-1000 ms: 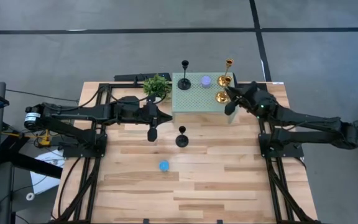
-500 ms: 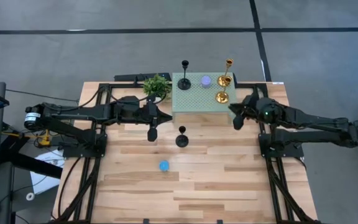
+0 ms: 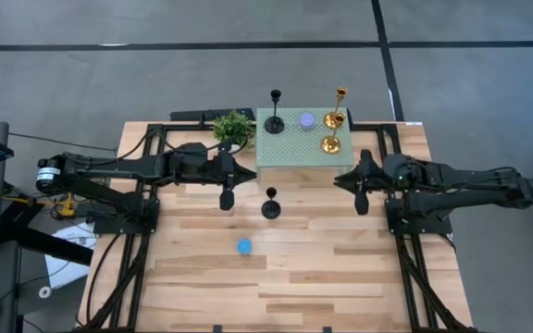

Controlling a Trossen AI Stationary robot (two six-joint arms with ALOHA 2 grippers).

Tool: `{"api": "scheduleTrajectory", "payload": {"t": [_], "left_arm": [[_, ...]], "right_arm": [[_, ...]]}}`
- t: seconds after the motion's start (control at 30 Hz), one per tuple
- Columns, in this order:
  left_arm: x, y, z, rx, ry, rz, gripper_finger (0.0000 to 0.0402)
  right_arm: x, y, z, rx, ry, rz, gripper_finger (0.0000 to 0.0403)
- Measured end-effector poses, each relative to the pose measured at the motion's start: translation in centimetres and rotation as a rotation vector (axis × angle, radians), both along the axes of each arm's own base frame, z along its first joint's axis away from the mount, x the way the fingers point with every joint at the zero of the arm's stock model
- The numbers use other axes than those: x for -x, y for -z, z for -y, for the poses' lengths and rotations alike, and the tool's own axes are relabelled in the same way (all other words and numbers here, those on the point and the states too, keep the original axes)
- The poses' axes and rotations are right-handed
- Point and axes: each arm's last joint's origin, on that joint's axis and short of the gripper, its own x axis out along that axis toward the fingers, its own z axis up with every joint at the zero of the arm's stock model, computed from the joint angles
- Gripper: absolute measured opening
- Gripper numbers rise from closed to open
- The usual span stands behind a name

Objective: Pick & Place candle stick holders
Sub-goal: Align the black candle holder with the other black candle holder on the shelf

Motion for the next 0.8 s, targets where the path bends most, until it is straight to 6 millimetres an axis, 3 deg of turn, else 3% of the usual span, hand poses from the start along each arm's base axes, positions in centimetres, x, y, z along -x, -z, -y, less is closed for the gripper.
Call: {"api": "scheduleTrajectory", "payload": {"t": [0.8], "left_arm": [[-0.04,-0.21,0.01,-0.001,0.0,0.022,0.003]], "right_arm": [[-0.1,-0.23,-0.03,0.059,-0.019,0.015,0.0061]]}}
